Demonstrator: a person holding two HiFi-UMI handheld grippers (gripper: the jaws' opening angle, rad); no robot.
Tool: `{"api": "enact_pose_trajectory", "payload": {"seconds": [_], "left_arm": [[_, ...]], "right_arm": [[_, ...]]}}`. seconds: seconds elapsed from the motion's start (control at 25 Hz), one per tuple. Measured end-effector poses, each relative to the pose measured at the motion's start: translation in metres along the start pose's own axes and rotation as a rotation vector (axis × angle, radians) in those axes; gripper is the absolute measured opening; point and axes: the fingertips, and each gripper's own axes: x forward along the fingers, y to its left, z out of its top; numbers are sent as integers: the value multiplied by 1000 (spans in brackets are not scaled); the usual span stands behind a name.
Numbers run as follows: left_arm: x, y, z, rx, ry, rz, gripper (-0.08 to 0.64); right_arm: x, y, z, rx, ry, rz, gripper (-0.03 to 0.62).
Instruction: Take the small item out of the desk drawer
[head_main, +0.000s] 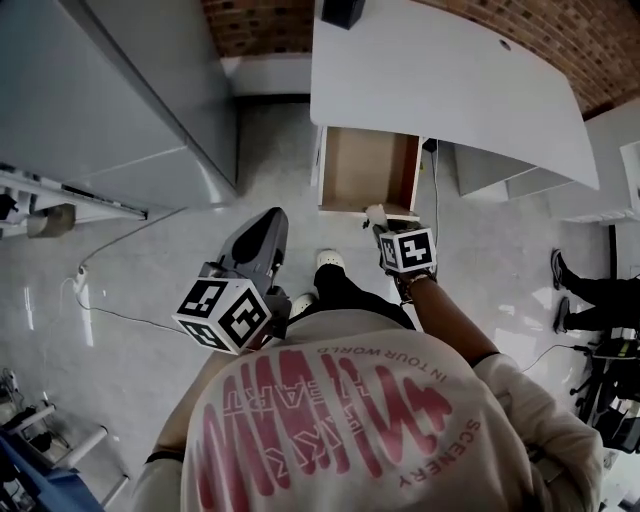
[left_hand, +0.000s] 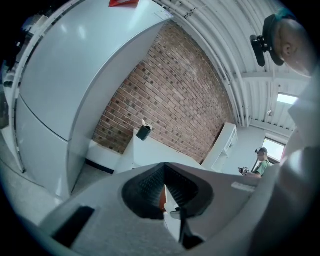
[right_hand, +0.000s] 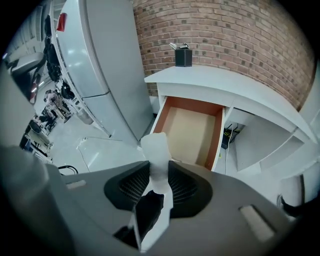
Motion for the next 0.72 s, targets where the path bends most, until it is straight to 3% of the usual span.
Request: {"api": "enact_pose_trajectory", "payload": {"seconds": [0.36,0.72], "left_arm": [[-4,-17,16,54,-30,-44,3],[-7,-26,39,88,-82,-58,3]], "right_arm": [[-34,30,16,28,-87,31,129],[-75,50,72,55,-263,68,129]]}}
